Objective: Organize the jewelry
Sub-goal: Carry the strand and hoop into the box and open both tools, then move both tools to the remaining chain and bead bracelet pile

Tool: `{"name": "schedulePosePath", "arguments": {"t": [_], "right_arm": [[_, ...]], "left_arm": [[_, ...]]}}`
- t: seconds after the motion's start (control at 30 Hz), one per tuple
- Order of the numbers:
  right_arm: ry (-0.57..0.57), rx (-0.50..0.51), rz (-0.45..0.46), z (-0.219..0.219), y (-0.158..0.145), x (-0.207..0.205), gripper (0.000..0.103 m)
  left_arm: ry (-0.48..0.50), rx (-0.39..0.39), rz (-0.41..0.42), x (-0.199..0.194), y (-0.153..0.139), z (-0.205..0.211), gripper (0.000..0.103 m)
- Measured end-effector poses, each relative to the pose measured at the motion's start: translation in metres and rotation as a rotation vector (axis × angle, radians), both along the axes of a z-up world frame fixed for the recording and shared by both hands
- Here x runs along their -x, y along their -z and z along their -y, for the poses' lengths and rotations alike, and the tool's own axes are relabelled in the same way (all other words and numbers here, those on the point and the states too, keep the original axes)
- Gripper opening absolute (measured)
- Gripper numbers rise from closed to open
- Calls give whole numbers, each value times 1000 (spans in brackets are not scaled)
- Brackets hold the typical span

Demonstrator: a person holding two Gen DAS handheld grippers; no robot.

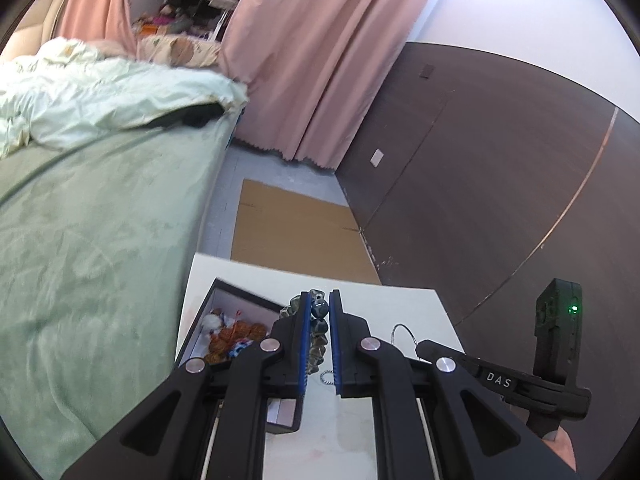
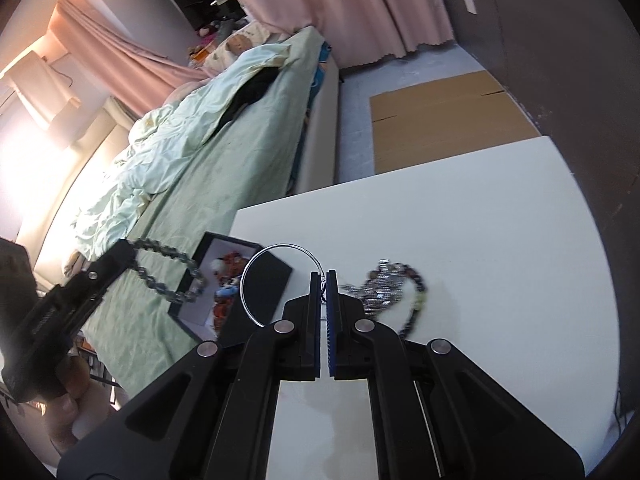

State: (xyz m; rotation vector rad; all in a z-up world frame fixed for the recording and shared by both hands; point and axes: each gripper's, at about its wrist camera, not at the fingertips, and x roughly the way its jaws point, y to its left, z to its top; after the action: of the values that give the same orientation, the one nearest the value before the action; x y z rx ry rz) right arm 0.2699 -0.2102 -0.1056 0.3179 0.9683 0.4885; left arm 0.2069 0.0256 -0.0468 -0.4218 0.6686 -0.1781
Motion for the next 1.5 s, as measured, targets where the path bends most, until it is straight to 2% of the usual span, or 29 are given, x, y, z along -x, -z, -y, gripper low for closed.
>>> {"name": "schedulePosePath", "arguments": {"t": [0.07,0.13,0.17,0.2,0.3,0.63,0.9,0.97,1.0,1.03,1.07,1.13,1.2,1.37,1.43,1.5], "right_arm": [[-12,-7,4,-7,0,0,4],[-21,-17,6,-12,0,-1,4],[-29,-25,8,-16,-1,-2,4],[-33,-28,9,-18,0,-1,4],[-56,-39,17,-30,-2,-1,4],[-120,-63,23,-63,-2,4,4],[-162,-106,37,-91,1,3,4],[-178,-104,35,-100,4,1,13],[-188,-95,19,-104,6,-1,36],[-194,-84,2,-107,9,-2,53],[-187,-79,6,-106,9,-1,57],[-169,-63,29,-100,5,1,74],[-154,-54,49,-93,0,2,79],[-117,-43,48,-67,-6,3,79],[-101,-26,43,-58,-6,3,87],[-81,-7,49,-48,-8,5,89]], "left_arm": [[-24,14,-32,-3,6,-4,9],[-53,19,-56,-4,9,-11,27],[-71,19,-53,-2,8,-14,54],[-91,17,-38,1,7,-17,72],[-113,-19,5,7,-1,-21,73],[-172,-44,-33,7,5,-37,73],[-224,-48,-52,10,8,-52,79],[-229,-51,-52,10,8,-53,80],[-230,-52,-53,10,9,-54,80],[-229,-55,-53,11,9,-54,81],[-229,-57,-54,11,9,-53,81],[-228,-61,-57,10,9,-53,83],[-228,-60,-59,10,9,-52,83],[-218,-61,-59,8,10,-48,88],[-208,-63,-61,7,11,-45,90],[-201,-63,-61,7,12,-42,93]]}}
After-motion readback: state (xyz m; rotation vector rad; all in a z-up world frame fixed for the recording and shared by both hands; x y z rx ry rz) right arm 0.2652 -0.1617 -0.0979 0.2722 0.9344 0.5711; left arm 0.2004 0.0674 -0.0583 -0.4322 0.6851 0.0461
